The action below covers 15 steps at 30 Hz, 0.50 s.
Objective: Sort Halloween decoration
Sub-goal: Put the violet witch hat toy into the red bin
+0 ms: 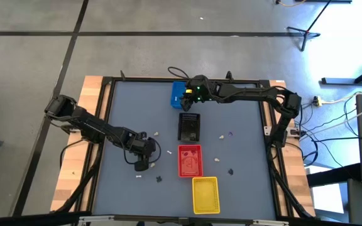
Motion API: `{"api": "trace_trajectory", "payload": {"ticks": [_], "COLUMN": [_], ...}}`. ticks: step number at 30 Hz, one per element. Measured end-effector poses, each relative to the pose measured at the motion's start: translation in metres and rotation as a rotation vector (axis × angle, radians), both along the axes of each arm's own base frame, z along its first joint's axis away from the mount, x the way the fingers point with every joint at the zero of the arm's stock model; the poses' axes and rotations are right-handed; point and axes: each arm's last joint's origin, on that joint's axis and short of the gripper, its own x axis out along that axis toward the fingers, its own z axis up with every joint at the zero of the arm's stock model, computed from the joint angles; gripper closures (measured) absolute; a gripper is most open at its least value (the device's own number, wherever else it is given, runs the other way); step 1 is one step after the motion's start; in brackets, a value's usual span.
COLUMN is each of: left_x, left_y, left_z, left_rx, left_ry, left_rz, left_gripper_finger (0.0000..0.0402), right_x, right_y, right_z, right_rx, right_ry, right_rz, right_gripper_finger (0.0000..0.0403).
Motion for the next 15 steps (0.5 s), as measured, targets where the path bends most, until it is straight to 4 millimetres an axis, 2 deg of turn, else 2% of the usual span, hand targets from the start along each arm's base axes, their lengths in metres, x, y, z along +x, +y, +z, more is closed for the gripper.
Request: {"api": "trace_trajectory", "payload": {"ticks": [5,15], "left_x": [0.0001,0.0003], "left_y": [0.0000,0.0014], "left_z": [0.0000,0.0008], "left_rx": [0.000,-0.001], "left_ry": [-0.001,-0.004], "left_rz": [0.000,0.005], "left_gripper_finger": [0.0398,0.0400], "right_x": [0.0001,-0.0004], "right_y": [0.0001,-0.0001], "right_z": [-0.0001,-0.0004], "right_rx": [0.000,-0.001], "right_ry": [0.000,0.005], "right_rz": [0.000,0.005], "right_gripper_finger": [0.0244,0.0244]}}
